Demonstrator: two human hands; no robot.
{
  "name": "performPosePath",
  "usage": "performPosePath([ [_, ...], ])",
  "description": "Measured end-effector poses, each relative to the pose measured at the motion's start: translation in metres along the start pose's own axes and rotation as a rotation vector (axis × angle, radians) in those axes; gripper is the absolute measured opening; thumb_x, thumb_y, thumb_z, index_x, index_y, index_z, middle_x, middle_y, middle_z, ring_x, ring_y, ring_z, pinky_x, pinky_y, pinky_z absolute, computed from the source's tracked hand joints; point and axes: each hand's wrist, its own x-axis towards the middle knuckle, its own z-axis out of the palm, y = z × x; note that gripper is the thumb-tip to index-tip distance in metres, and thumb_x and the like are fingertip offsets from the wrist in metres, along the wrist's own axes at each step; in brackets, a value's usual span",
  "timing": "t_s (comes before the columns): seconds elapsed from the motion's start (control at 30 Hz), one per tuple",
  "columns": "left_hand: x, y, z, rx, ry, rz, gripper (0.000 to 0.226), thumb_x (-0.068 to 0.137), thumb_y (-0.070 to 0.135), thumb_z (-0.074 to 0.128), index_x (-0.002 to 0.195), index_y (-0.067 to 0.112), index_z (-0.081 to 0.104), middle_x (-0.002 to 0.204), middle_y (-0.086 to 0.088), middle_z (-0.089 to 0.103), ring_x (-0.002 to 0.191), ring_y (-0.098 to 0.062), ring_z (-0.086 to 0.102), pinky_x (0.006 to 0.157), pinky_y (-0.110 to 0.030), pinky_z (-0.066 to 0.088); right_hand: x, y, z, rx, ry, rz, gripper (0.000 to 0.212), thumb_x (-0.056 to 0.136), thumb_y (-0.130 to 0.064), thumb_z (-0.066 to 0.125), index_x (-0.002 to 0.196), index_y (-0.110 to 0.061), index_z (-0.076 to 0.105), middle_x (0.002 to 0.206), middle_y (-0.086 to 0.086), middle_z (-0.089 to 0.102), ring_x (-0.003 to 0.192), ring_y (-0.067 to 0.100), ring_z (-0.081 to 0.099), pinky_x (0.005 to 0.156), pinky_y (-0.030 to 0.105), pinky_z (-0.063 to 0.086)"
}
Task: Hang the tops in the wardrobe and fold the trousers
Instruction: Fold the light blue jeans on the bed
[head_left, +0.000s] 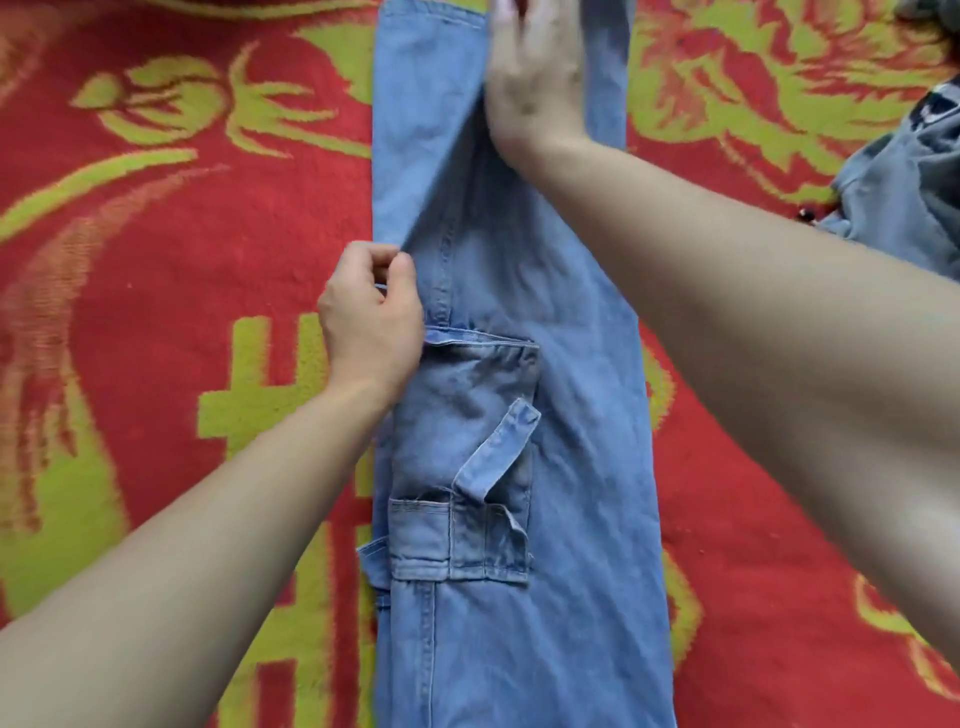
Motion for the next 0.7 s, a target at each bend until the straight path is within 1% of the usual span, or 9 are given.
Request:
performPosePath([
  [0.07,0.008,-0.022,-0.004,0.057,-0.015,-0.172,0.016,0.094,0.018,0.057,0.099,0.009,0.069,0.092,-0.002,0.069,0.087,-0.018,0.061,0.084,-0.032,0.047,-0.002,-0.003,0.023,-0.13,-0.36,0.033,0.024,0.106,-0.018,0.034,0.111,-0.012,0.057,0.118,0.01,0.055,0.108,0.022,0.05,0.088,0.019,0.031],
  [0.13,0.014,-0.041,-0.003,0.041,-0.118,-0.379,0.017,0.093,0.017,0.058,0.1,0.008,0.071,0.099,-0.005,0.071,0.089,-0.017,0.06,0.088,-0.036,0.049,-0.012,0.008,0.034,-0.26,-0.594,0.106,0.03,0.107,-0.023,0.032,0.124,-0.014,0.055,0.133,0.01,0.048,0.12,0.023,0.048,0.097,0.023,0.032],
  [0.23,0.019,-0.054,0.001,0.016,-0.176,-0.479,0.018,0.092,0.015,0.056,0.094,0.005,0.071,0.097,-0.017,0.071,0.08,-0.019,0.057,0.082,-0.039,0.052,-0.049,0.035,0.027,-0.411,-0.591,0.056,0.046,0.107,-0.03,0.035,0.15,-0.014,0.037,0.161,0.013,0.024,0.149,0.027,0.024,0.12,0.037,0.019],
  [0.27,0.02,-0.056,0.002,0.051,-0.178,-0.462,0.021,0.093,0.015,0.053,0.093,0.002,0.07,0.096,-0.02,0.07,0.087,-0.005,0.041,0.079,-0.042,0.052,-0.065,0.045,0.02,-0.468,-0.541,0.011,0.049,0.106,-0.034,0.036,0.152,-0.017,0.035,0.165,0.013,0.017,0.152,0.029,0.016,0.122,0.041,0.013],
  [0.3,0.02,-0.057,0.003,0.078,-0.185,-0.438,0.024,0.094,0.015,0.051,0.092,0.0,0.069,0.088,-0.02,0.068,0.108,-0.008,0.035,0.074,-0.044,0.05,-0.081,0.055,0.013,-0.54,-0.491,-0.033,0.053,0.105,-0.04,0.036,0.154,-0.02,0.032,0.166,0.013,0.012,0.153,0.031,0.01,0.124,0.045,0.009],
  [0.4,0.019,-0.061,0.007,0.089,-0.231,-0.402,0.024,0.097,0.016,0.047,0.081,0.009,0.064,0.075,-0.004,0.056,0.074,-0.017,0.044,0.055,-0.027,0.042,-0.117,0.086,0.0,-0.704,-0.503,-0.039,0.069,0.1,-0.061,0.029,0.159,-0.027,0.017,0.168,0.013,-0.001,0.154,0.036,-0.002,0.123,0.052,-0.001],
  [0.5,0.026,-0.065,0.014,0.197,-0.249,-0.384,0.027,0.1,0.018,0.044,0.086,0.008,0.065,0.085,-0.012,0.064,0.079,-0.034,0.055,0.061,-0.034,0.044,-0.127,0.11,0.009,-0.783,-0.618,-0.006,0.077,0.096,-0.071,0.019,0.16,-0.031,0.002,0.167,0.011,-0.011,0.152,0.038,-0.012,0.122,0.056,-0.008],
  [0.6,0.029,-0.068,0.017,0.219,-0.277,-0.393,0.038,0.096,0.01,0.044,0.06,0.02,0.042,0.066,0.002,0.037,0.065,-0.019,0.029,0.046,-0.031,0.021,-0.124,0.115,0.015,-0.8,-0.644,-0.005,0.08,0.093,-0.075,0.014,0.159,-0.033,-0.003,0.167,0.01,-0.015,0.152,0.037,-0.017,0.12,0.055,-0.012],
  [0.7,0.028,-0.068,0.012,0.043,-0.313,-0.427,0.035,0.097,0.01,0.041,0.063,0.017,0.047,0.071,-0.004,0.042,0.07,-0.016,0.035,0.057,-0.027,0.026,-0.116,0.108,0.008,-0.778,-0.723,0.035,0.079,0.095,-0.073,0.018,0.159,-0.032,-0.005,0.166,0.01,-0.019,0.151,0.036,-0.02,0.12,0.055,-0.013],
])
